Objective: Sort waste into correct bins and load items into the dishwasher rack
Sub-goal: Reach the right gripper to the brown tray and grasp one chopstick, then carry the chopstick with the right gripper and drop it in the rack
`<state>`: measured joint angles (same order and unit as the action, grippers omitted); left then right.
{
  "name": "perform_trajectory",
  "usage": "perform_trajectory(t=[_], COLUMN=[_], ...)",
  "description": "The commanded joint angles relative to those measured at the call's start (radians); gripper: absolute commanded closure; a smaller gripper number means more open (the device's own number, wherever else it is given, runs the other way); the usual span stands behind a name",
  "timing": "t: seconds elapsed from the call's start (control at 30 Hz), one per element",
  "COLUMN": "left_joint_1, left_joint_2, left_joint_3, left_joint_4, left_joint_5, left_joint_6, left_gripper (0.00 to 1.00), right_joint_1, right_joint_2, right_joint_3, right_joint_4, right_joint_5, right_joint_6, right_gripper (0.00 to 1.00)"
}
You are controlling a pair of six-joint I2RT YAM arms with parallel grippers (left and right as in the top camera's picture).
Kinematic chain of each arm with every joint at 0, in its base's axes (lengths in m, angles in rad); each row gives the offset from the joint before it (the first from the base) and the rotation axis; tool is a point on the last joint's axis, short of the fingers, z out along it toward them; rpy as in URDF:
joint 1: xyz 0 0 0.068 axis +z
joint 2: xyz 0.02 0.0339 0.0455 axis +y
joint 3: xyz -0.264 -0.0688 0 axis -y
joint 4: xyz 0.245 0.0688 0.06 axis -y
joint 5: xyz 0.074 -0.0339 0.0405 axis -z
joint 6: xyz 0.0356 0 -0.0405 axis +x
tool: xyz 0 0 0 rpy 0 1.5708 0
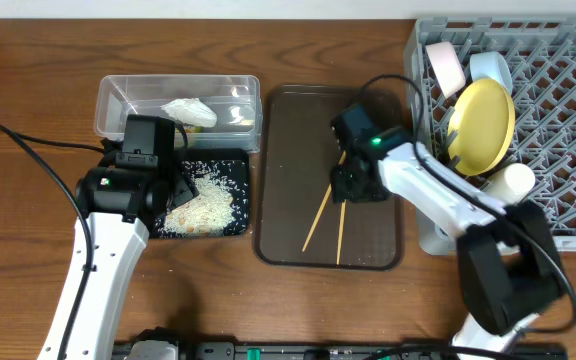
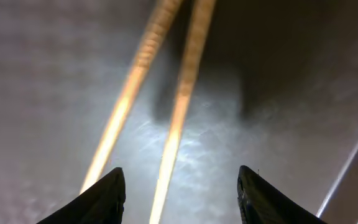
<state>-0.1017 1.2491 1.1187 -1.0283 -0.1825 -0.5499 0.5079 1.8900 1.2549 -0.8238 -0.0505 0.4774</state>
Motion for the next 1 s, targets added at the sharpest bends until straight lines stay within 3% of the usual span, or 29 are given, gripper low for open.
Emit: perform_trajectory(t=[0.0,0.17,0.33,0.47,0.53,0.73,0.97], left_joint_1=[0.003,0.003,0.003,0.003,0.003,0.003,0.003], left_joint_2=[0.004,0.004,0.004,0.004,0.004,0.004,0.004], left_joint_3=[-0.004,-0.004,-0.004,-0.004,-0.004,-0.004,-0.004], left_joint_4=[-0.003,-0.003,-0.003,-0.003,-0.003,-0.003,-0.003], left_joint_5=[-0.001,-0.001,-0.001,-0.001,-0.001,-0.001,-0.001], left_joint_6=[-0.005,-0.005,-0.005,-0.005,-0.005,-0.005,-0.005], left_gripper=[0.22,0.22,0.23,0.22,0.22,0.22,0.23], right_joint_1=[0.011,0.010,0.010,0.010,0.007,-0.030,-0.123], right_joint_2=[0.050,0.089,0.092,0.091,0.085,-0.009,-0.246], right_joint_3=[-0.005,-0.005,-0.007,-0.007,-0.005,0.010,0.022], right_joint_4=[0.005,0.024,0.013,0.012,0.013,-0.007,-0.051], right_joint_5=[0.039,0.055,0.076,0.076,0.076,0.076,0.076], right_joint_6=[0.077,0.083,0.098,0.113,0.113,0.028,-0.191], right_gripper=[0.44,0.52,0.74,0.85,0.99,0.99,0.99])
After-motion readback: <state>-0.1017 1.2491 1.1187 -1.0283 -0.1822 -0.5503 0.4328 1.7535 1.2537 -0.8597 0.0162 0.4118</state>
